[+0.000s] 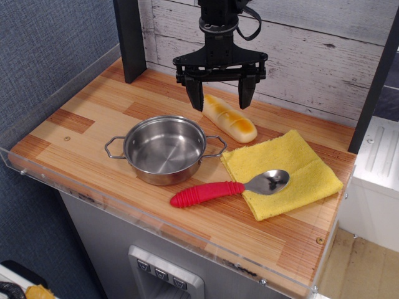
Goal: Pick up the bread and put it in the pot
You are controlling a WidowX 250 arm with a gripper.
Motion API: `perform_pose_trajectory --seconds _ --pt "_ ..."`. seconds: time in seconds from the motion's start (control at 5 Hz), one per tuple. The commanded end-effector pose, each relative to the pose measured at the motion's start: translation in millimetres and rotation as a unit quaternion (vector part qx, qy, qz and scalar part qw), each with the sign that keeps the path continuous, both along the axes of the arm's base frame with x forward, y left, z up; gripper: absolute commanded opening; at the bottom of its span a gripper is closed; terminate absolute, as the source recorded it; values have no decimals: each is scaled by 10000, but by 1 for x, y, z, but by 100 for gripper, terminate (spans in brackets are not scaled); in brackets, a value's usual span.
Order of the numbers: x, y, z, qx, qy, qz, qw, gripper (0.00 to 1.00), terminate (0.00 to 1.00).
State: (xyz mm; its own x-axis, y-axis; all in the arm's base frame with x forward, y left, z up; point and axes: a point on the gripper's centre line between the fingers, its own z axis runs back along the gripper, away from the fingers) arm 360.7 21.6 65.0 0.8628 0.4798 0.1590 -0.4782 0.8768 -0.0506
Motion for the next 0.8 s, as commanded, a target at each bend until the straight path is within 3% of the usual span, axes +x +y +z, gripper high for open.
perform_pose_trajectory --seconds 0.0,0.2,0.6 --pt "4 8 -10 38 284 227 9993 100 0" --pt "11 8 -26 -52 444 103 9989 100 0" --pt "13 12 -28 126 645 280 9974 100 0"
